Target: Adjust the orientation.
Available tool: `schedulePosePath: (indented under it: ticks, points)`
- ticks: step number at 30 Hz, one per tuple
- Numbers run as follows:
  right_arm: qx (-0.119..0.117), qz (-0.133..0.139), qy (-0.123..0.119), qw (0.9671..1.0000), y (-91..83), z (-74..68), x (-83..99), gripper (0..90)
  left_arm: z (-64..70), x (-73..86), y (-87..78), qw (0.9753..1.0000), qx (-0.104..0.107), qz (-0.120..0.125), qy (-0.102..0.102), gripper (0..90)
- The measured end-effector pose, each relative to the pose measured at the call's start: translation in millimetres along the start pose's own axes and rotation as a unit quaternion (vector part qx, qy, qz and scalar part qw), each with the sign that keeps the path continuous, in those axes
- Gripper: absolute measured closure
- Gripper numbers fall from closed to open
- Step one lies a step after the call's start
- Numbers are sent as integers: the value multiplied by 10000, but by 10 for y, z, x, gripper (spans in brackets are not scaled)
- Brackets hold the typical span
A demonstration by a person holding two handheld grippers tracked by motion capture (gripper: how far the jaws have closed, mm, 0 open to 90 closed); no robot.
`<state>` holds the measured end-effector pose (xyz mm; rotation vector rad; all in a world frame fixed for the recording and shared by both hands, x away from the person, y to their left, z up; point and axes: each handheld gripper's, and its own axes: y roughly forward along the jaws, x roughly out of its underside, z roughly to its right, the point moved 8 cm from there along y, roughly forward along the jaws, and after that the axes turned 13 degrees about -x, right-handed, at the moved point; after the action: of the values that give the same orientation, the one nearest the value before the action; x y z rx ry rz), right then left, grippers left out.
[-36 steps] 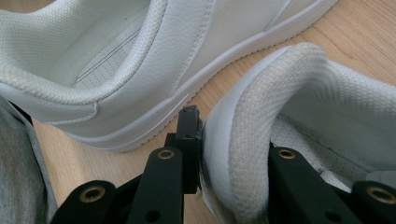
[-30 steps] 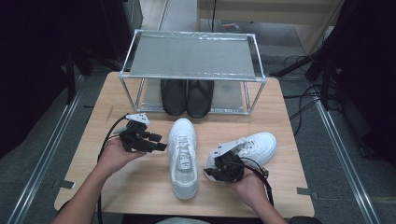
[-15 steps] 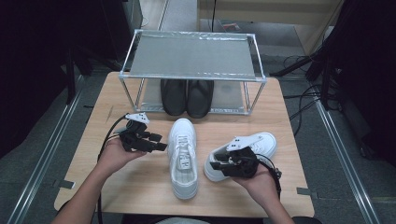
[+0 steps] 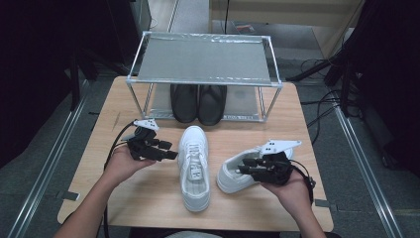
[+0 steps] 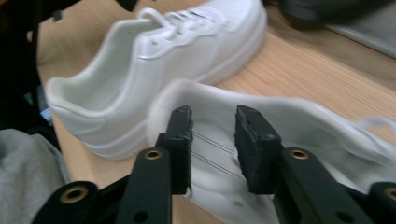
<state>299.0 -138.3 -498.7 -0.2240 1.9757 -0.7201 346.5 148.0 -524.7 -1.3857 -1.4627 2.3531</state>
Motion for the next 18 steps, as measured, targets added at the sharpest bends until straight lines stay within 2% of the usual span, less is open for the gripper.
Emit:
schedulePosePath:
  ticks: [2,4,8,11,15,18]
  points:
    - [144,-20,32,9999,-66,70,37,793,2,-10,7,10000,-1,4,30,445]
    - [150,106,44,9998,-137,118,48,835,5,-22,19,10000,8,21,30,436]
    - [376,240,173,9989,-263,200,81,846,5,-47,44,10000,-1,19,58,428]
    - [550,185,286,9979,-317,269,147,850,18,-71,64,10000,34,25,82,427]
    - [761,103,492,9958,-384,344,224,900,22,-100,93,9999,43,27,132,425]
    - [956,57,691,9930,-445,426,298,900,27,-115,108,9999,54,22,143,425]
